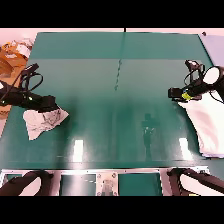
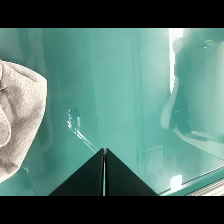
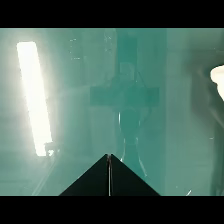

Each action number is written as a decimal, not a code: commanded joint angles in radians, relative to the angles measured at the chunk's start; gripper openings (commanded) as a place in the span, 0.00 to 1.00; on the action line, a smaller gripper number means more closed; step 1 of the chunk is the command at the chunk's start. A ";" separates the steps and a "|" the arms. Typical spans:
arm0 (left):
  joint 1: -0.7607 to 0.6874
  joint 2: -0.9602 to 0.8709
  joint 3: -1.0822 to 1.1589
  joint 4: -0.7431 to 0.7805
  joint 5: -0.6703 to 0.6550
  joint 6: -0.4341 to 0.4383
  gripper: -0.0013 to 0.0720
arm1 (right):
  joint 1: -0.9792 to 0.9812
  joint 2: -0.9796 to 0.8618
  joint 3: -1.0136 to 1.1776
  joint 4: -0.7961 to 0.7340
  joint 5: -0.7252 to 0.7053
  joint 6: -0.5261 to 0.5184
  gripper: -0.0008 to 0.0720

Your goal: Fold the shirts.

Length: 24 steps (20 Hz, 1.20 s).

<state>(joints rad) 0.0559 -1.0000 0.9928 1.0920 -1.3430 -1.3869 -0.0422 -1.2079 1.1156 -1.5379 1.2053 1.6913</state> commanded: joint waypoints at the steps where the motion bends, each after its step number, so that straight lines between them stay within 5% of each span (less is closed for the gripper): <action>1: 0.001 0.001 0.000 0.000 0.000 0.000 0.04 | 0.001 0.001 0.000 0.000 0.000 0.000 0.02; 9: 0.001 0.001 0.000 0.000 0.002 0.000 0.04 | 0.001 0.001 0.000 0.000 0.000 0.000 0.02; 13: 0.000 0.001 0.000 -0.034 0.144 0.000 0.04 | 0.001 0.001 0.000 0.001 0.000 0.003 0.02; 20: 0.001 0.001 0.000 -0.036 0.176 0.001 0.06 | 0.001 0.001 0.000 0.001 0.000 0.003 0.02; 21: 0.001 0.001 0.000 -0.010 0.193 0.007 0.58 | 0.001 0.001 0.000 0.004 -0.006 0.003 0.02; 22: 0.002 0.000 0.000 0.071 0.230 -0.008 0.98 | 0.001 0.001 0.000 0.012 -0.020 0.003 0.02; 24: 0.002 -0.005 -0.003 0.318 0.265 -0.058 1.00 | 0.002 0.000 -0.001 0.019 -0.046 0.003 0.02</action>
<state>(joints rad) 0.0566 -1.0012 0.9920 1.1671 -1.1324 -1.3949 -0.0414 -1.2079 1.1156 -1.5322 1.1877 1.6951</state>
